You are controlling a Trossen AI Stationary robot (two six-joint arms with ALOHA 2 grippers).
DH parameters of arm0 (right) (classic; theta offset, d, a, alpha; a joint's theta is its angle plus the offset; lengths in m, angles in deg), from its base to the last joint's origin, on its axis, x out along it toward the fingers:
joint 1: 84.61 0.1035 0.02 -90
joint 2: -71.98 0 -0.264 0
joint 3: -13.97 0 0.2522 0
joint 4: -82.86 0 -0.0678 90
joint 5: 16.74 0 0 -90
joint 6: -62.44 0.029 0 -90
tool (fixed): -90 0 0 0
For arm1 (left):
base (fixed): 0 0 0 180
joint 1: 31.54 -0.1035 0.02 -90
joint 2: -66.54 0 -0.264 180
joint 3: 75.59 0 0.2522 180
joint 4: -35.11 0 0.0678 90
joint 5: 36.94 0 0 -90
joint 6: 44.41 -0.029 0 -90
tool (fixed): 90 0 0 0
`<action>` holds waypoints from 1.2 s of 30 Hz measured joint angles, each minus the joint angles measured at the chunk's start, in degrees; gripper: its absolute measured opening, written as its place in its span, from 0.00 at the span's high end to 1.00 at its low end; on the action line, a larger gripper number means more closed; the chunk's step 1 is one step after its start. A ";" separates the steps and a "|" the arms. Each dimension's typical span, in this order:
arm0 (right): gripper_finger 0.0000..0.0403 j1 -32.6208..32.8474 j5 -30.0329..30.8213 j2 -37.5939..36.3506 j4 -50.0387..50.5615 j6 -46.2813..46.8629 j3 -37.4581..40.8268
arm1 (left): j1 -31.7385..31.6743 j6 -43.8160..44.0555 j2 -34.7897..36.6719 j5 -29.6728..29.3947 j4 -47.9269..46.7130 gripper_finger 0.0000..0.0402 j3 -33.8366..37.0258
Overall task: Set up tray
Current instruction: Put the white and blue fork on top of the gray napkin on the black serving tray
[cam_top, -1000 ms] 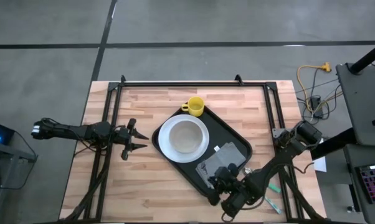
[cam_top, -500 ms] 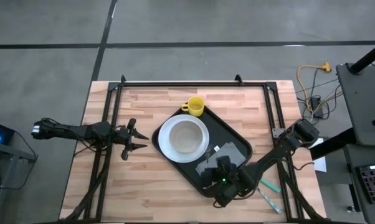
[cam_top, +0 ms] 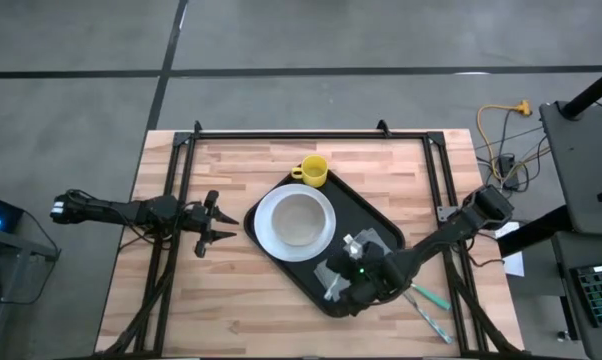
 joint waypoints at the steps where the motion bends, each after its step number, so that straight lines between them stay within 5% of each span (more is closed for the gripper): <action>1: 0.97 -0.16 -0.30 -0.05 0.58 0.72 -0.42 | 0.00 0.00 -0.02 -0.02 -0.01 0.66 0.00; 9: 0.97 -3.50 -9.29 0.01 3.46 15.66 -0.48 | 0.00 0.00 -0.02 -0.02 0.00 0.66 0.00; 27: 0.97 -6.96 -10.93 3.09 3.35 16.20 0.68 | -0.02 0.00 -0.02 -0.02 0.00 0.66 0.00; 36: 0.97 -7.16 -20.00 3.13 1.62 21.14 2.34 | 0.00 0.00 -0.02 -0.02 -0.02 0.66 0.00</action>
